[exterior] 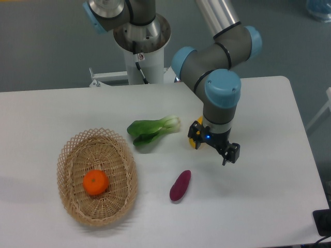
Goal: Place the orange in the basket
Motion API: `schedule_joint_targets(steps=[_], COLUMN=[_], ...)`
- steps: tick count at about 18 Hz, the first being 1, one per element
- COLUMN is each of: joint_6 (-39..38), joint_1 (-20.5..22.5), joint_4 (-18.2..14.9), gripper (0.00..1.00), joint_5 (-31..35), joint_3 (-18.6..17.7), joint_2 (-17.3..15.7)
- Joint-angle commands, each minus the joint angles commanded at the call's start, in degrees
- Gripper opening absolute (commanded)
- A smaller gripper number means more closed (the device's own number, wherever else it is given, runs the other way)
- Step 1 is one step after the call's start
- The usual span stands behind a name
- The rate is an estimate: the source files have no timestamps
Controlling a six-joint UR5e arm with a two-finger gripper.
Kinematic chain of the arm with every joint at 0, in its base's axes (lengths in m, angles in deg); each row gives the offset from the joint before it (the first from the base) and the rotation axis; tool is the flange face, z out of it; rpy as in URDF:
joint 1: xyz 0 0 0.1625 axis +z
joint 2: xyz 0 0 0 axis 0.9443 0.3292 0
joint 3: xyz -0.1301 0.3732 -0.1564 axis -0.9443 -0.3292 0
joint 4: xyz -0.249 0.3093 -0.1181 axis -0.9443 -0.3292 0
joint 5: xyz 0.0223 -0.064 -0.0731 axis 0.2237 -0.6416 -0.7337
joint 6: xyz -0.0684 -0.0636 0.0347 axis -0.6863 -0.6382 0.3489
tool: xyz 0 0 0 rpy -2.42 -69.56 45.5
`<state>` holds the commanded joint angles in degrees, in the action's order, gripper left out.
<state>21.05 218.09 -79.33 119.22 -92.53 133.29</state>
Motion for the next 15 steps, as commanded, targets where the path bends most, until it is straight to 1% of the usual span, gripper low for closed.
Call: schedule_joint_targets(steps=[3, 6, 8, 13, 15], joint_6=[3.9, 6.3, 8.7, 11.1, 11.1], joint_1=[1.6, 2.9, 3.0, 3.6, 3.5], joint_4=[0.7, 0.8, 1.0, 1.1, 1.0], gripper=[1.0, 1.0, 1.0, 1.0, 1.0], joint_5=[0.0, -0.1, -0.1, 0.4, 1.6], joint_3=[0.3, 0.4, 0.6, 0.6, 0.1], joint_2=[0.6, 0.5, 0.6, 1.0, 0.7])
